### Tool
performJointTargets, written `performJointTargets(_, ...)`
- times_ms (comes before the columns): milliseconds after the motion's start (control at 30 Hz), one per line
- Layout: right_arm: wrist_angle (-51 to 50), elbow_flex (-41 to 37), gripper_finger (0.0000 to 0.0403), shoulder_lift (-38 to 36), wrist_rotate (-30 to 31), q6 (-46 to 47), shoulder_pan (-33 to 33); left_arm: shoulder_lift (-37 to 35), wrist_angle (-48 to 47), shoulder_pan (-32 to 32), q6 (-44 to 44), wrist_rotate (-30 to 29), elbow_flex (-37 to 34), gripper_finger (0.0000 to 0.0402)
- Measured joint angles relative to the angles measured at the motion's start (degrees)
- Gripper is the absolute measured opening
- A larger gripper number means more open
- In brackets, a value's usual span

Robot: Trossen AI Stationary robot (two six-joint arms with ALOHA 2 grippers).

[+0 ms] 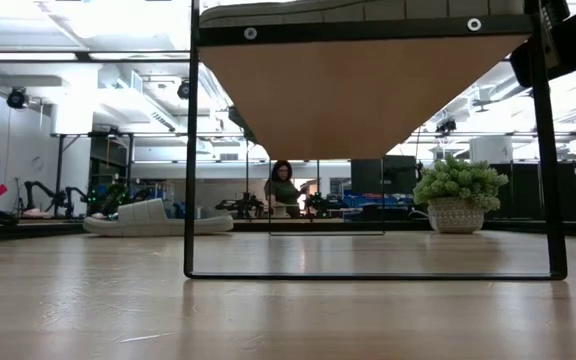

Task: Pick and place slides into the shelf
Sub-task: Put the bottom gray slide on the shelf

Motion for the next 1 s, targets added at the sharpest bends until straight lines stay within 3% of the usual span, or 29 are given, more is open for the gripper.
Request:
performJointTargets(400,-0.09,0.0,0.004,0.02,-0.03,0.4,0.0,0.0,0.0,-0.01,0.0,0.0,0.0,0.021)
performJointTargets(1000,0.0,0.0,0.014,0.0,-0.22,3.82,0.02,-0.04,-0.02,-0.01,0.0,0.0,0.0,0.021)
